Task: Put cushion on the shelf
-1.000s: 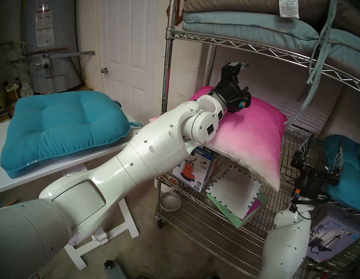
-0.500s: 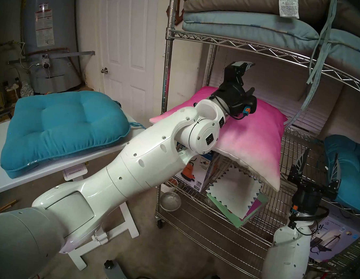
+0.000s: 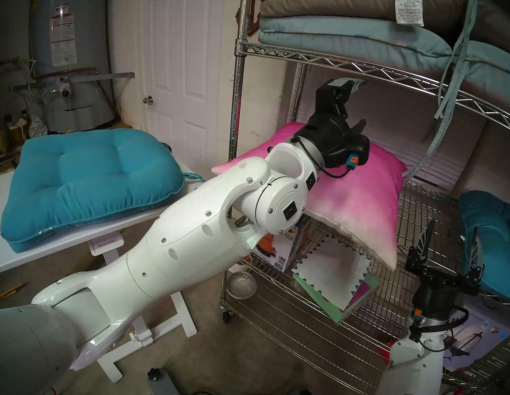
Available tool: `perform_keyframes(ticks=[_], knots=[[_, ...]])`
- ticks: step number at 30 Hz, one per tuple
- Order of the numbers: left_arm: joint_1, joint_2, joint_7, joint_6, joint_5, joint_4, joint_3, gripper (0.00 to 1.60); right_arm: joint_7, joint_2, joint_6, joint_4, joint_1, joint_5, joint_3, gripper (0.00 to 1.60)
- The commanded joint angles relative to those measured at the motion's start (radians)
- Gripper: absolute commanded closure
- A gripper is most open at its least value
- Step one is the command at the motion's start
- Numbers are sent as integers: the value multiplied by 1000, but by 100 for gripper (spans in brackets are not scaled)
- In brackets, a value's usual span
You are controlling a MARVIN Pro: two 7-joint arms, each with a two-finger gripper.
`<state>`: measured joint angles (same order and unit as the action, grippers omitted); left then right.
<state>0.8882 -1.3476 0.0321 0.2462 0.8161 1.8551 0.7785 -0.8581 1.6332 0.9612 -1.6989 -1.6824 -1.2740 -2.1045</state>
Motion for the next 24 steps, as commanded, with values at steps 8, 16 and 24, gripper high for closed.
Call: perform_keyframes(ticks=[8, 16, 24], knots=[[105, 114, 69, 112, 25, 207, 32, 0, -10, -22, -1, -125, -121, 28, 49, 0], [165, 174, 135, 196, 44, 321, 47, 0, -10, -46, -1, -186, -194, 52, 79, 0], [214, 227, 213, 293, 65, 425, 60, 0, -10, -83, -1, -243, -271, 89, 110, 0]])
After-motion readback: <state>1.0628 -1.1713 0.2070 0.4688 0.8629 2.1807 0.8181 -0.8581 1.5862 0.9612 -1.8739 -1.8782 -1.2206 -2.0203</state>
